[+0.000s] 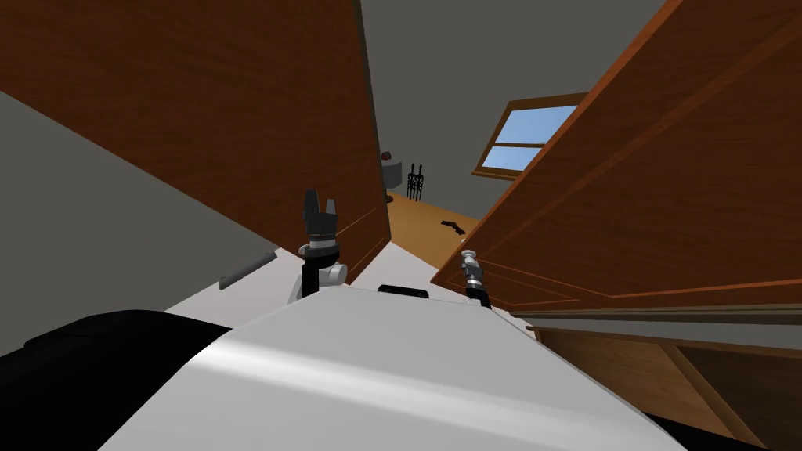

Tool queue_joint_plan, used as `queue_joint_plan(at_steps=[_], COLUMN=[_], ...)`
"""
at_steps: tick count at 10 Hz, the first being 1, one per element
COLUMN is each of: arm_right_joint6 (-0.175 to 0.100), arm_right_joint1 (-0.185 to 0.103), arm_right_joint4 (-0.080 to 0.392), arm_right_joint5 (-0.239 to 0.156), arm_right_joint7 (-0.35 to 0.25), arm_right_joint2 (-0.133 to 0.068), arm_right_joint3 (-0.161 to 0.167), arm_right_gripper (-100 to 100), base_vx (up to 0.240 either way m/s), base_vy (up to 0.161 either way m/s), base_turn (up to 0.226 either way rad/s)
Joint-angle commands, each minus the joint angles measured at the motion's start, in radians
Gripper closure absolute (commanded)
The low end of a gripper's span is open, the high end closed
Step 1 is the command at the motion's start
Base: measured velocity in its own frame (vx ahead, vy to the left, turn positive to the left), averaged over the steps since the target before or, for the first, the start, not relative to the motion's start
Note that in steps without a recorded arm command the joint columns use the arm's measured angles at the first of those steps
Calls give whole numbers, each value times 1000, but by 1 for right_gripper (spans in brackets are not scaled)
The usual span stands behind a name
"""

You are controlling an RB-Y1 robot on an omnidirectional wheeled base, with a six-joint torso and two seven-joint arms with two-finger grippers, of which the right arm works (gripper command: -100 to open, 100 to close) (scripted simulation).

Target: Pull the door open

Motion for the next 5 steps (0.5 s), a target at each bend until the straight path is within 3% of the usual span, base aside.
queue_joint_plan(at_steps=[1,5], arm_right_joint6=[-14,-38], arm_right_joint1=[10,35], arm_right_joint4=[-4,-18], arm_right_joint5=[9,28], arm_right_joint7=[-30,-87], arm_right_joint2=[-14,-49], arm_right_joint3=[22,70], arm_right_gripper=[100,100], base_vx=[-189,-211], base_vy=[-38,-39], base_turn=[90,98])
